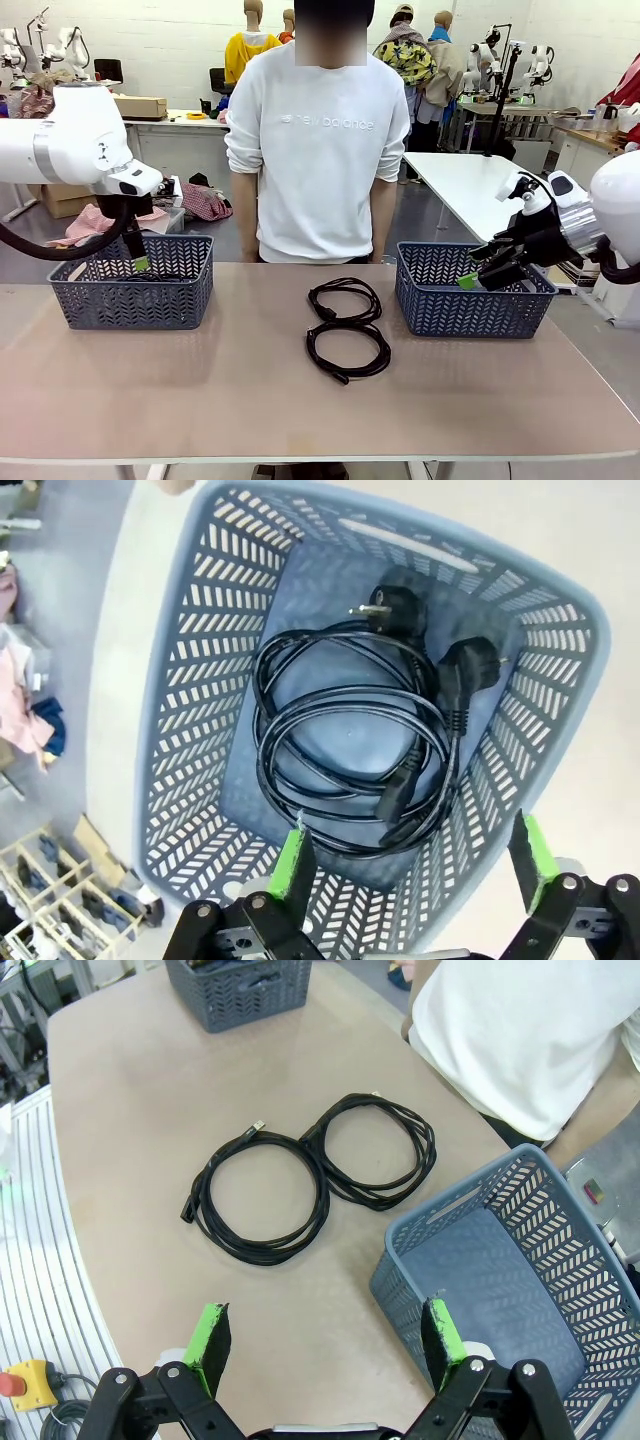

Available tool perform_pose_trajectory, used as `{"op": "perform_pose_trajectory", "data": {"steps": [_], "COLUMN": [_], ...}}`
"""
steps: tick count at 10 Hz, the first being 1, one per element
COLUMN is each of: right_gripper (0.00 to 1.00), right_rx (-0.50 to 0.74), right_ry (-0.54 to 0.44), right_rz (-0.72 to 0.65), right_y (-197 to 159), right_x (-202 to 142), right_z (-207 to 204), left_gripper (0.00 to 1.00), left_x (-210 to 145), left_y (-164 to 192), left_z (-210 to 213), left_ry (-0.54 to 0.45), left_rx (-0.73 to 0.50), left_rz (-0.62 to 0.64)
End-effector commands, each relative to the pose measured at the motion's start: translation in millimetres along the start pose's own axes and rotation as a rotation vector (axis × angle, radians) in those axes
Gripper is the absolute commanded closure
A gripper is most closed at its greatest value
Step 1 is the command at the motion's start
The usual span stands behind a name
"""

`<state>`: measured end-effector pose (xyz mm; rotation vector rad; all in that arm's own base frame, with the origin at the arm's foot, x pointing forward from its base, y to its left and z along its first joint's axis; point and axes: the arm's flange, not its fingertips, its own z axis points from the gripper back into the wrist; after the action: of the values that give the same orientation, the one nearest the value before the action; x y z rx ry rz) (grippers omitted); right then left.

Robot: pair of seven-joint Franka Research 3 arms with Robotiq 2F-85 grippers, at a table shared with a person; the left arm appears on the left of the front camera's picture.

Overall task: Organize the cables according to human instructions.
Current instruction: Pick up a bundle of cables and place it in the basket indicated by the human.

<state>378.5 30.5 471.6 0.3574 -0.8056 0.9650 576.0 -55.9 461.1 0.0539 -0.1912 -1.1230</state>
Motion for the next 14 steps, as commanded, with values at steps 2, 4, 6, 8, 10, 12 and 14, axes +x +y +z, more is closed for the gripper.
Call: {"op": "perform_pose_trajectory", "data": {"steps": [2,4,6,8,10,12,14], "right_gripper": [0.00,0.00,0.00,0.00,0.00,0.00,0.00], "right_rx": [0.013,0.013,0.013,0.013,0.013,0.013,0.013], "right_ry": [-0.026,-0.026,-0.026,-0.026,-0.026,-0.026,-0.026], "right_rz": [0.015,0.015,0.015,0.015,0.015,0.015,0.015], "right_y": [-4,-4,-4,-4,-4,-4,-4], "right_x": [-1,-1,-1,-1,-1,-1,-1], "right_z": [-3,-3,-3,-3,-3,-3,-3], "left_gripper": [0.00,0.00,0.00,0.00,0.00,0.00,0.00], "left_x": [6,2,2,0,3,12,12], "left_y": [-52,-84,-118,-144,-159,-157,-157], "left_z": [18,23,20,18,15,18,18], "left_ry": [-0.116,-0.193,-0.277,-0.317,-0.332,-0.297,-0.297], "left_rx": [0.009,-0.024,-0.076,-0.078,-0.084,-0.090,-0.090], "left_rz": [0.024,-0.003,-0.046,-0.079,-0.099,-0.078,-0.078]}}
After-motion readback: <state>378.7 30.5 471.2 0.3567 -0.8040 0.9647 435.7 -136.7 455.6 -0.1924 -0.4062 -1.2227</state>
